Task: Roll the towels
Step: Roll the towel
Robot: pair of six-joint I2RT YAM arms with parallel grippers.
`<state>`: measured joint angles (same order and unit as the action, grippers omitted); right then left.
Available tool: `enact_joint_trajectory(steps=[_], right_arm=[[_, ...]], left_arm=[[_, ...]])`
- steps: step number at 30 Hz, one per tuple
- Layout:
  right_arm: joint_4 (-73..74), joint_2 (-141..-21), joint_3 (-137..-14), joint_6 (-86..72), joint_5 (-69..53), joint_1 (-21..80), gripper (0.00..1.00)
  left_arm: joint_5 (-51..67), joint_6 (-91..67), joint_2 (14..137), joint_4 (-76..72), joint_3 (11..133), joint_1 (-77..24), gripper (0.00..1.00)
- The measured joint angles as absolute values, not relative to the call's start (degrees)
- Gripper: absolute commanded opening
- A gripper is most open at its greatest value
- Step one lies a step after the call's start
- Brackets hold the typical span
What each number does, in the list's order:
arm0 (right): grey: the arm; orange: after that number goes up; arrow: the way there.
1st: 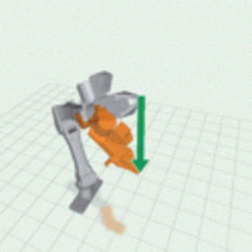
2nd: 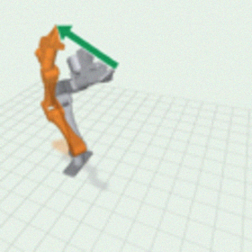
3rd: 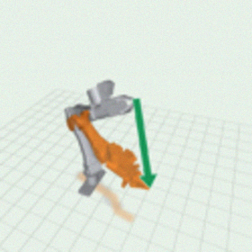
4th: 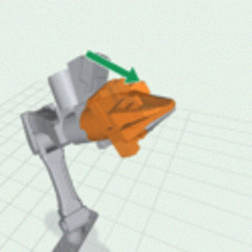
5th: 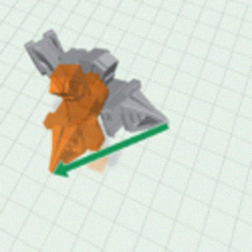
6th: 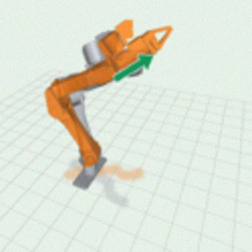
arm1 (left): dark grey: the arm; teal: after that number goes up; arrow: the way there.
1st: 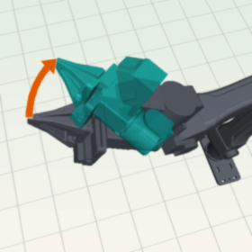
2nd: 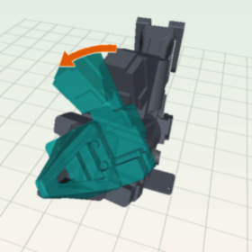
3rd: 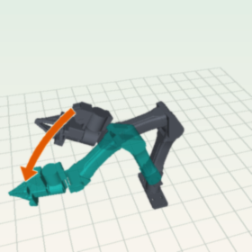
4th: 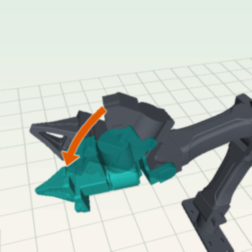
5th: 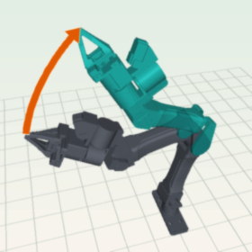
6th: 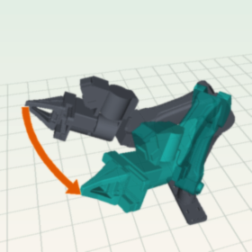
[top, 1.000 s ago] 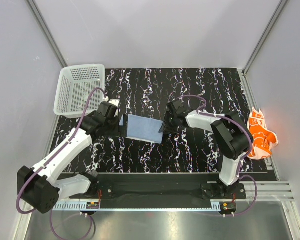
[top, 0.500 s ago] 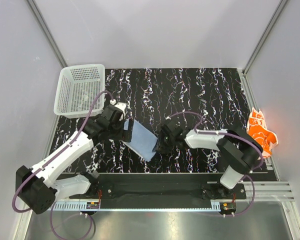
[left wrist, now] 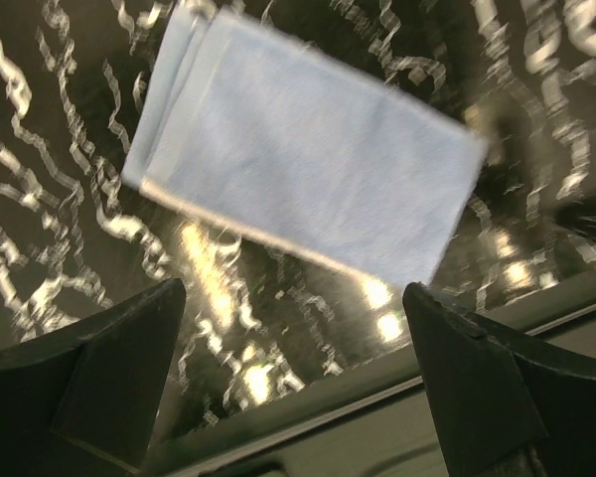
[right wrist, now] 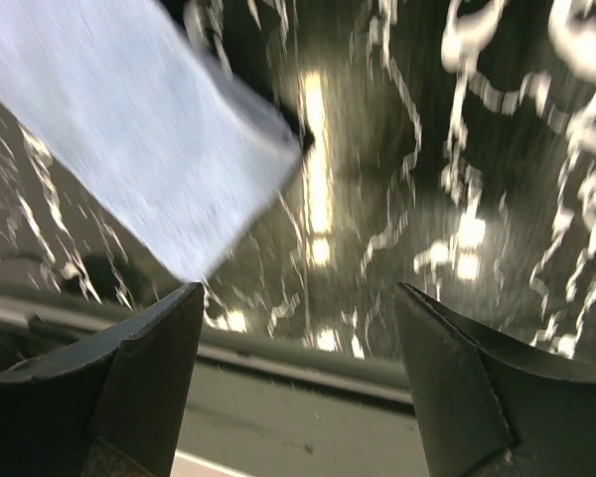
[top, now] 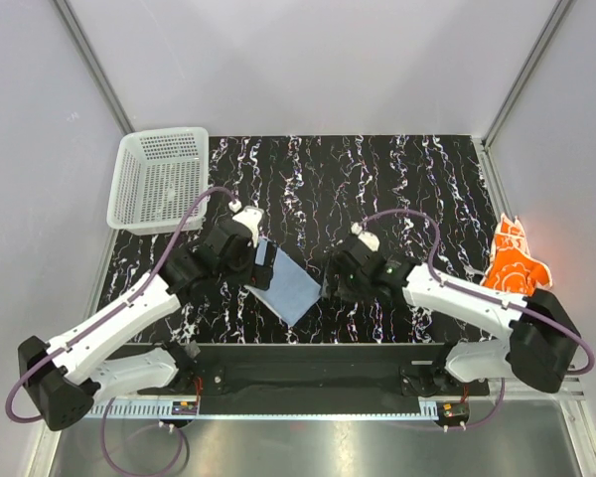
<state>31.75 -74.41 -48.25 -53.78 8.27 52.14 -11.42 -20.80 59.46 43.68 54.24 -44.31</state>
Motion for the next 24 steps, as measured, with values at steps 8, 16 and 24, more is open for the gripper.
enact_joint_trajectory(steps=[8, 16, 24], right_arm=[[23.4, -85.1, -50.4, -48.6, 1.3, 40.2, 0.69], [15.5, -87.4, -47.0, -48.0, -5.7, 40.1, 0.68], [7.8, -89.4, -42.5, -49.6, -9.7, 40.1, 0.67]], left_arm=[[-9.2, -23.1, 73.6, 36.4, 58.2, -46.4, 0.82], [-19.9, -26.9, 73.0, 36.2, 55.3, -62.5, 0.64], [-23.3, -30.3, 76.0, 34.9, 48.5, -70.5, 0.54]])
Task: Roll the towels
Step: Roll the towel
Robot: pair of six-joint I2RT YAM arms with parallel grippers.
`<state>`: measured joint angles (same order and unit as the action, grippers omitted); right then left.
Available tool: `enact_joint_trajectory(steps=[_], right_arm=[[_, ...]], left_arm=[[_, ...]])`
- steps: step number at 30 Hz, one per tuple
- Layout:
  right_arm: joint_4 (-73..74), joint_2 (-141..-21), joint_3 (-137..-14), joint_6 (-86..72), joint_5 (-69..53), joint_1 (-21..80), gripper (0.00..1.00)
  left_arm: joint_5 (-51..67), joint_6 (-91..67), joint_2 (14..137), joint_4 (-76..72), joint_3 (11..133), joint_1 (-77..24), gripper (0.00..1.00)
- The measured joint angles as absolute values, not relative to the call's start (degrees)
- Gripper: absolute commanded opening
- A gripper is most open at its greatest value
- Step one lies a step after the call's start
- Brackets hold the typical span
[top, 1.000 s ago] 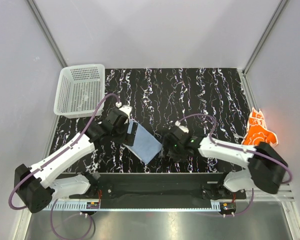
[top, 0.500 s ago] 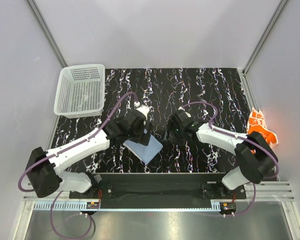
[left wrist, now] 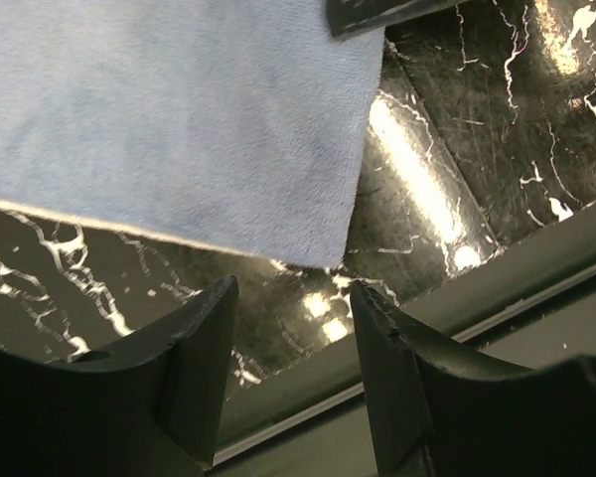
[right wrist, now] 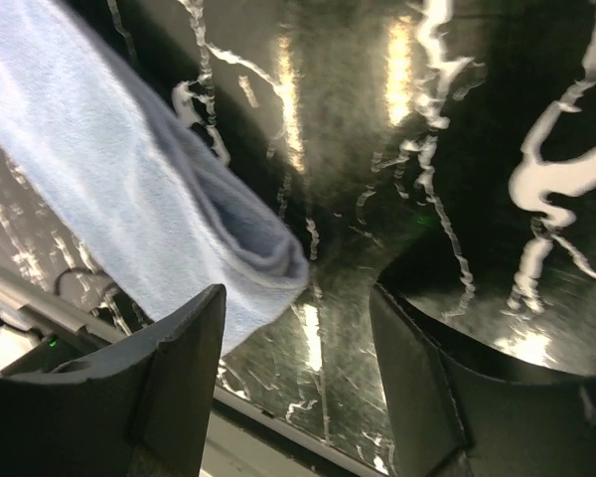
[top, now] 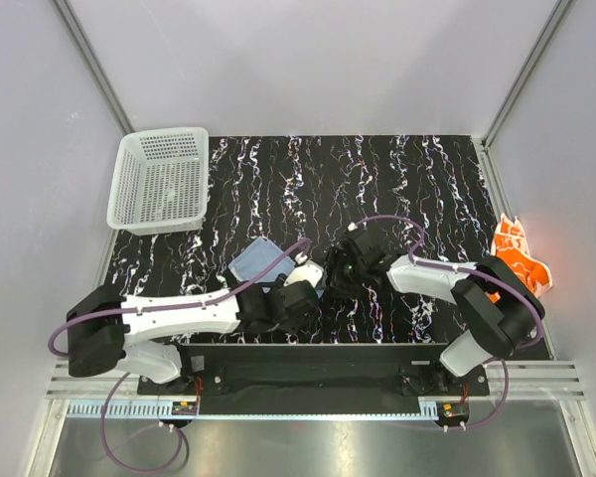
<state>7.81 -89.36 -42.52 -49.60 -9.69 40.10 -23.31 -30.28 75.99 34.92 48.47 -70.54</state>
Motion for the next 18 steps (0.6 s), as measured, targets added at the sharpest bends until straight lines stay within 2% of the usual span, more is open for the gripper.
enact_joint_trajectory(steps=[12, 18], right_arm=[[-0.6, -88.8, -38.5, -52.1, -11.8, 40.1, 0.67], [-0.6, -88.8, -38.5, -52.4, -11.7, 40.1, 0.66]], left_arm=[[-22.7, -29.0, 87.0, 27.8, 48.3, -71.8, 0.56], [-22.7, -29.0, 87.9, 25.8, 46.2, -72.0, 0.54]])
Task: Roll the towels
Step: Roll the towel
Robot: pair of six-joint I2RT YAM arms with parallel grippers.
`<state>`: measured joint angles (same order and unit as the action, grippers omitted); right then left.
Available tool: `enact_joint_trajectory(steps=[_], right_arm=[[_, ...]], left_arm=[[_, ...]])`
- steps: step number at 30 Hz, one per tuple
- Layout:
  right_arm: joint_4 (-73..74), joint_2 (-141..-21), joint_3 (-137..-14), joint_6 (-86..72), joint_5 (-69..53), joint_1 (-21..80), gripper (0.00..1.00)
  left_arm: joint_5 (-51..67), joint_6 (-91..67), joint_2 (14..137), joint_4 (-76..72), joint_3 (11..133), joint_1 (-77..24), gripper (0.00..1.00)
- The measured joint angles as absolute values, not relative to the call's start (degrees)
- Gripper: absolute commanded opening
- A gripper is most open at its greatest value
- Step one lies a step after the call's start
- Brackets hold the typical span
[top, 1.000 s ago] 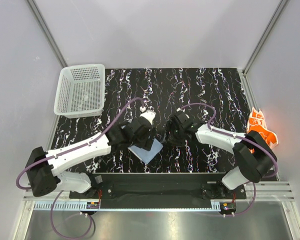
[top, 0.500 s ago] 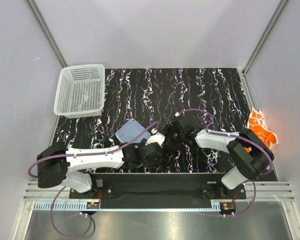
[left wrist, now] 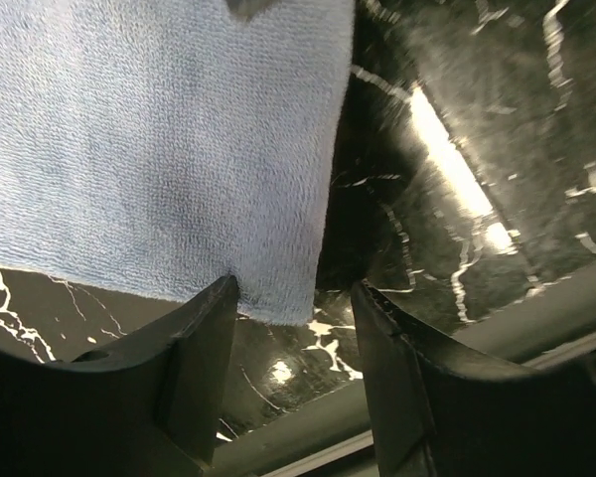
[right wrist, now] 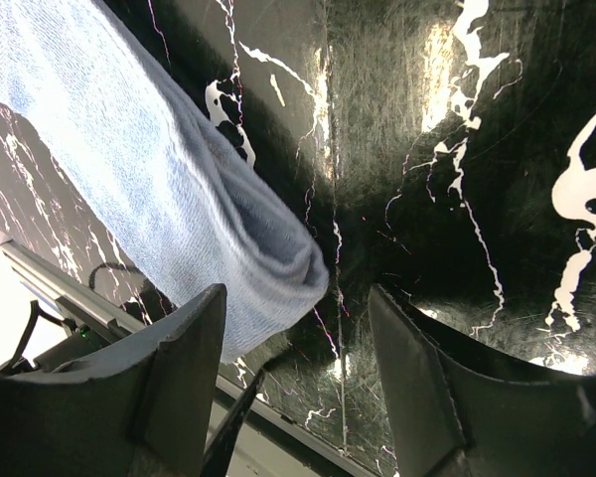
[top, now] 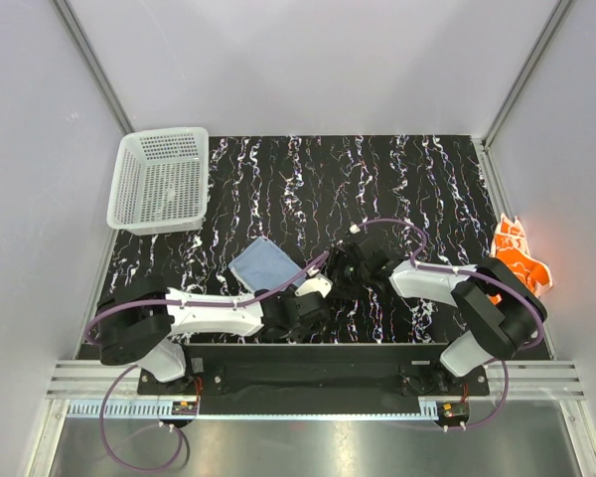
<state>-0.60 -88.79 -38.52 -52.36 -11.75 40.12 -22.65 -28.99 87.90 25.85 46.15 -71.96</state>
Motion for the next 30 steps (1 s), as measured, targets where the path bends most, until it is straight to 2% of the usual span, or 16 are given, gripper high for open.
enact_joint_trajectory(steps=[3, 7, 15, 22, 23, 24, 29, 30], right_arm=[[-0.6, -88.8, -38.5, -52.4, -11.7, 40.1, 0.67], [-0.6, -88.8, -38.5, -52.4, -11.7, 40.1, 0.65], [-2.7, -89.8, -36.9, -53.3, -13.5, 40.1, 0.38], [-7.8, -90.5, -34.3, -54.9, -15.9, 40.1, 0.35], [-8.3, -90.8, -34.3, -55.1, -16.2, 40.1, 0.34], [-8.5, -91.1, -34.3, -55.2, -16.4, 40.1, 0.34], [-7.9, -92.8, -35.9, -55.4, -16.6, 39.9, 0.25], [-7.6, -93.1, -36.2, -55.4, -16.6, 39.7, 0.25]], left_arm=[[-22.6, -29.0, 88.1, 25.1, 45.6, -72.0, 0.49], [-22.6, -29.0, 88.6, 23.9, 45.6, -72.1, 0.33], [-22.6, -28.5, 89.4, 22.8, 46.0, -72.3, 0.31], [-22.5, -28.3, 89.4, 22.6, 46.0, -72.3, 0.28], [-22.5, -28.3, 89.4, 22.6, 46.0, -72.3, 0.26], [-22.5, -28.3, 89.4, 22.5, 46.0, -72.3, 0.19], [-22.5, -27.8, 89.4, 22.5, 46.0, -72.2, 0.13], [-22.5, -27.8, 89.4, 22.5, 46.0, -72.2, 0.08]])
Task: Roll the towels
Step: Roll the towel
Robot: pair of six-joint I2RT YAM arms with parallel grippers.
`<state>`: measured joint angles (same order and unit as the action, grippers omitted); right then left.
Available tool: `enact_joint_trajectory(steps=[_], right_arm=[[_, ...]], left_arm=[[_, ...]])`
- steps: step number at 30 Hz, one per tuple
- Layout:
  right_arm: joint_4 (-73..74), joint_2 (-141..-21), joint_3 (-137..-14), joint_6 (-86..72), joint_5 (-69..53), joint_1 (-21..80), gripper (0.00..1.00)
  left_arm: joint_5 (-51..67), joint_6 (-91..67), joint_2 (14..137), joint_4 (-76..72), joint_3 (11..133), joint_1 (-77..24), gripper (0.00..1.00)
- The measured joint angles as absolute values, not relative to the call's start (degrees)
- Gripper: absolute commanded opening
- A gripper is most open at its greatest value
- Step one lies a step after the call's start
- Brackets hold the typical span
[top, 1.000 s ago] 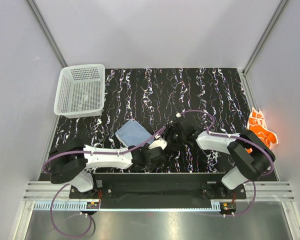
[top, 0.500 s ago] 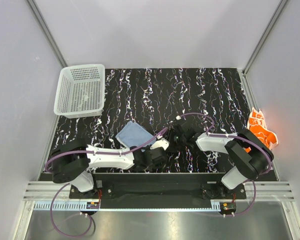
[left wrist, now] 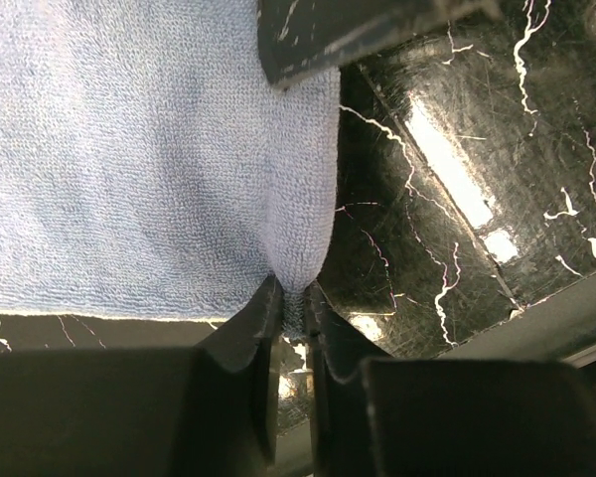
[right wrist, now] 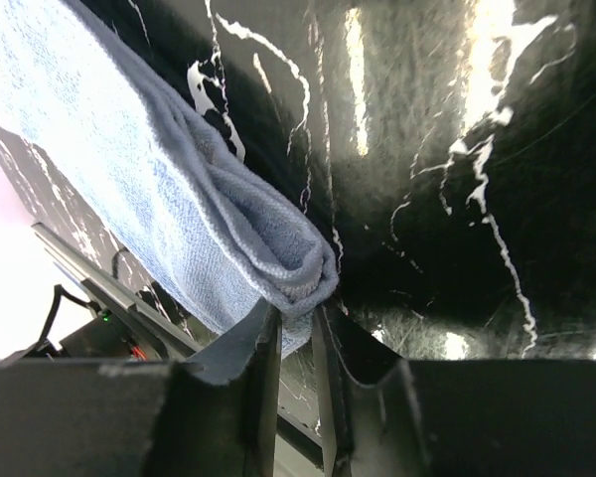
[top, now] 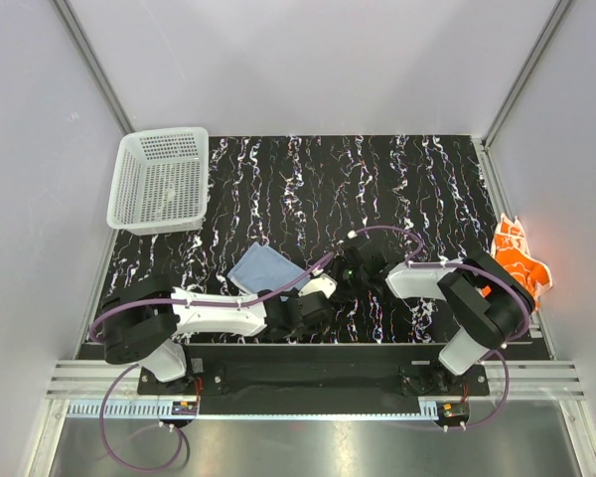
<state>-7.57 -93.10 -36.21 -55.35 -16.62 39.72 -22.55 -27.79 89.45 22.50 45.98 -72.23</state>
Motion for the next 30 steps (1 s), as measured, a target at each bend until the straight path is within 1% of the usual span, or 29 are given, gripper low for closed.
enact_joint_trajectory(steps=[3, 4, 6, 12, 16, 20, 25, 26, 27, 30], right_arm=[[-7.5, -93.6, -36.3, -55.6, -17.6, 38.6, 0.25], [-7.5, -93.6, -36.3, -55.7, -17.9, 38.0, 0.27], [-7.5, -93.6, -36.1, -55.9, -18.6, 37.0, 0.29], [-7.8, -93.8, -36.0, -56.0, -19.4, 35.4, 0.3], [-8.1, -94.7, -36.2, -56.0, -20.6, 34.7, 0.23], [-8.3, -95.5, -36.4, -56.0, -21.9, 33.8, 0.24], [-7.4, -95.5, -37.0, -55.9, -22.2, 32.9, 0.31], [-7.0, -95.5, -37.3, -55.7, -22.0, 32.3, 0.36], [-6.6, -95.5, -37.5, -55.7, -22.0, 31.8, 0.38], [-4.6, -95.4, -39.1, -54.9, -20.6, 30.0, 0.39]], left_arm=[[-22.4, -27.5, 89.4, 22.2, 46.0, -72.2, 0.05], [-22.3, -27.5, 89.4, 22.0, 46.0, -72.2, 0.0], [-22.2, -27.4, 89.5, 21.5, 46.0, -72.2, 0.0], [-22.0, -27.2, 89.6, 21.0, 46.0, -72.2, 0.0], [-21.5, -26.9, 89.6, 20.6, 46.0, -72.2, 0.0], [-20.9, -26.8, 89.6, 19.9, 45.9, -72.2, 0.0], [-20.6, -26.7, 89.6, 19.6, 45.8, -72.2, 0.0], [-20.5, -26.6, 89.6, 19.5, 45.7, -72.2, 0.0], [-20.4, -26.5, 89.5, 19.4, 45.7, -72.2, 0.0], [-19.6, -26.4, 89.3, 19.3, 45.6, -72.2, 0.0]])
